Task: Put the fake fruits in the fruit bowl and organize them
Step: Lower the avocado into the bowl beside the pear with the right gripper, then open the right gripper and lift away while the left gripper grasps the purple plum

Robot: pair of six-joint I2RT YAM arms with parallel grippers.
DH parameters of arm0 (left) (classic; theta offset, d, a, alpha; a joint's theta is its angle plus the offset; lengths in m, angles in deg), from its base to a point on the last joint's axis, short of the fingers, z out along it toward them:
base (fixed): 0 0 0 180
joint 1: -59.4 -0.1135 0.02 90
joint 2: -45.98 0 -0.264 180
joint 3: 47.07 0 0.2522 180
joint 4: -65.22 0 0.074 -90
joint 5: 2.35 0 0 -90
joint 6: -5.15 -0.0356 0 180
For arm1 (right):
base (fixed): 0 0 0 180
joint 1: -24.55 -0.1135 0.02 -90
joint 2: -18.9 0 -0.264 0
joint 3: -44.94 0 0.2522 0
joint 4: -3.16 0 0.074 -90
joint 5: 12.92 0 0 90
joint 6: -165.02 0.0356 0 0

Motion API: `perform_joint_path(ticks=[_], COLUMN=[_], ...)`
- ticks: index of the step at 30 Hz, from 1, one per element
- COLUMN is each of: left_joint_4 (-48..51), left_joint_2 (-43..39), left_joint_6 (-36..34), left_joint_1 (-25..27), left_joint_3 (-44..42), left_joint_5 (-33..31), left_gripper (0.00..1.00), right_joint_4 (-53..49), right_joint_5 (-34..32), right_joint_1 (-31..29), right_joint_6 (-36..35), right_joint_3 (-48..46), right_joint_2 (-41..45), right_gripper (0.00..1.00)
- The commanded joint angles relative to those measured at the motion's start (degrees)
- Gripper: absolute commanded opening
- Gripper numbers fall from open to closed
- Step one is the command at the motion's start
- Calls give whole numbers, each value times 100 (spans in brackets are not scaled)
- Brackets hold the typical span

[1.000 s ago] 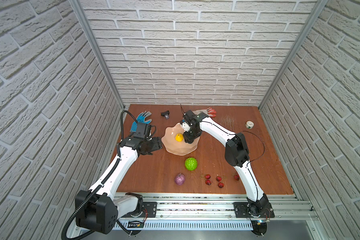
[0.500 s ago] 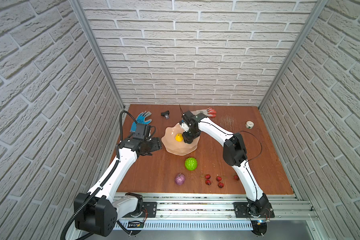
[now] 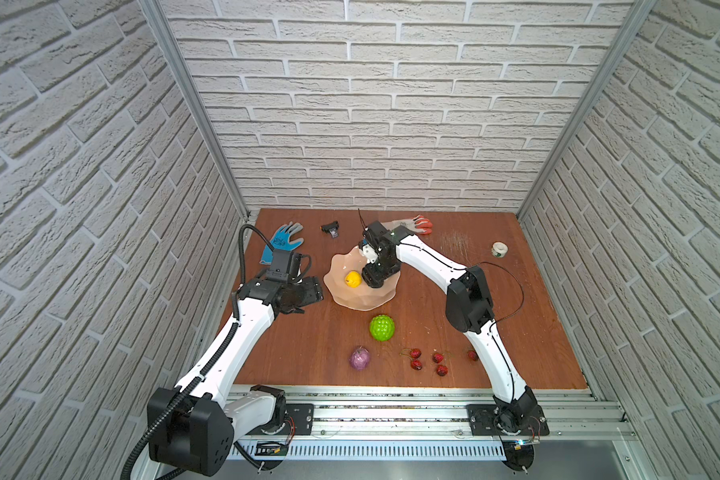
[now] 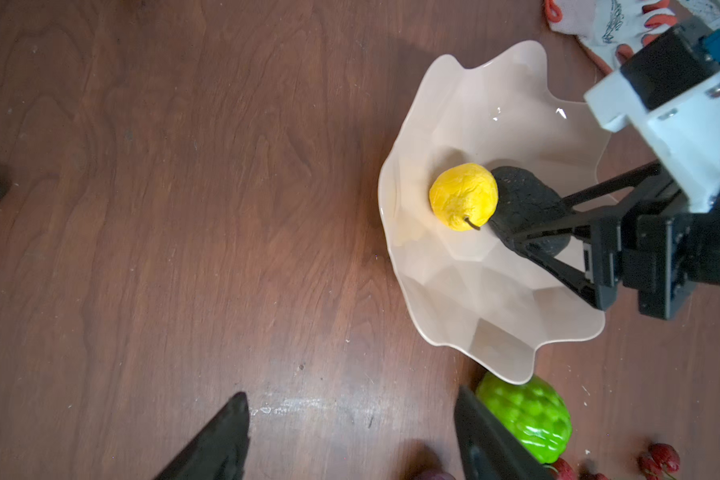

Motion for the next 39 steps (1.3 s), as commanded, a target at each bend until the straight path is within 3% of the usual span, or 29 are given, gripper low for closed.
perform_joint_path(ticks=[1, 15, 22, 30, 39], left_joint_4=[-92, 155, 166, 591, 833], left_joint_2=[-163, 375, 824, 1005, 503], left_joint_6=[-2, -325, -538, -734, -453], left_joint_1=[-47, 243, 513, 1484, 2943], left_joint_3=[-86, 150, 186, 370, -150], left_joint_5=[50, 1138, 1065, 785, 753], left_gripper=[77, 75, 74, 74, 75], right_joint_4=[76, -29, 1350, 2987, 3097], right_joint_5=[-78, -315, -333, -603, -584], right_joint_1=[-78, -211, -296, -319, -315], right_joint_6=[-9, 53, 232, 431, 595], right_joint_3=[189, 120, -1430, -4084, -4605], right_joint_2=[183, 1109, 2391, 4190, 4374], right_gripper=[71, 70, 68, 69, 69])
